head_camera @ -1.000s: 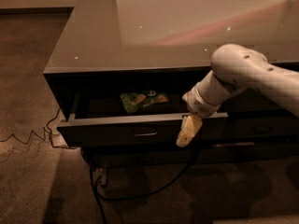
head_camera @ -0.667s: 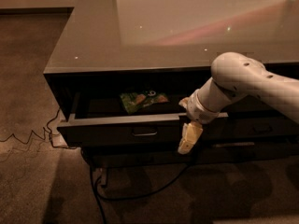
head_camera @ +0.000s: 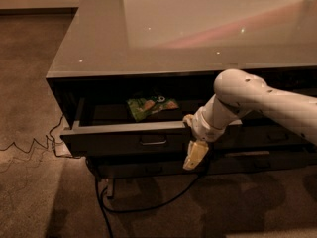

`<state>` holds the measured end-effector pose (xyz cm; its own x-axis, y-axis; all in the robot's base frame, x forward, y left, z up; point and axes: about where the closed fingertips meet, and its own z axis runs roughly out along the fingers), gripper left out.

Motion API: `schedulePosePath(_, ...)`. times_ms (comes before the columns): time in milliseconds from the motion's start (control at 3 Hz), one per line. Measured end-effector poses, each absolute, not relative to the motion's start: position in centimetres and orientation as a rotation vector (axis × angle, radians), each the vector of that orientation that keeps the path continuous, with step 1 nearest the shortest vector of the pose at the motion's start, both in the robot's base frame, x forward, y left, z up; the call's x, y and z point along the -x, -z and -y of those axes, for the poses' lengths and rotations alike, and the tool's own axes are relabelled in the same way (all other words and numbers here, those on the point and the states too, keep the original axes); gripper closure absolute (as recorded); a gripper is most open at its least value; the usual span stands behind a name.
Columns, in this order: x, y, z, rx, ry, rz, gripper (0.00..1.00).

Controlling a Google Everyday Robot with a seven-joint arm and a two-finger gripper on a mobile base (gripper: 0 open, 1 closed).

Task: Open top drawer

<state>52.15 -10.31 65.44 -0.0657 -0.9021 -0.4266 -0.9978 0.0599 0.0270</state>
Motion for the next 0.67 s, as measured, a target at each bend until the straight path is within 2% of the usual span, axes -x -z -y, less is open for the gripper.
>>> schedulePosePath(667, -51.79, -65.88, 10.61, 1.923, -0.47, -2.059, 0.64)
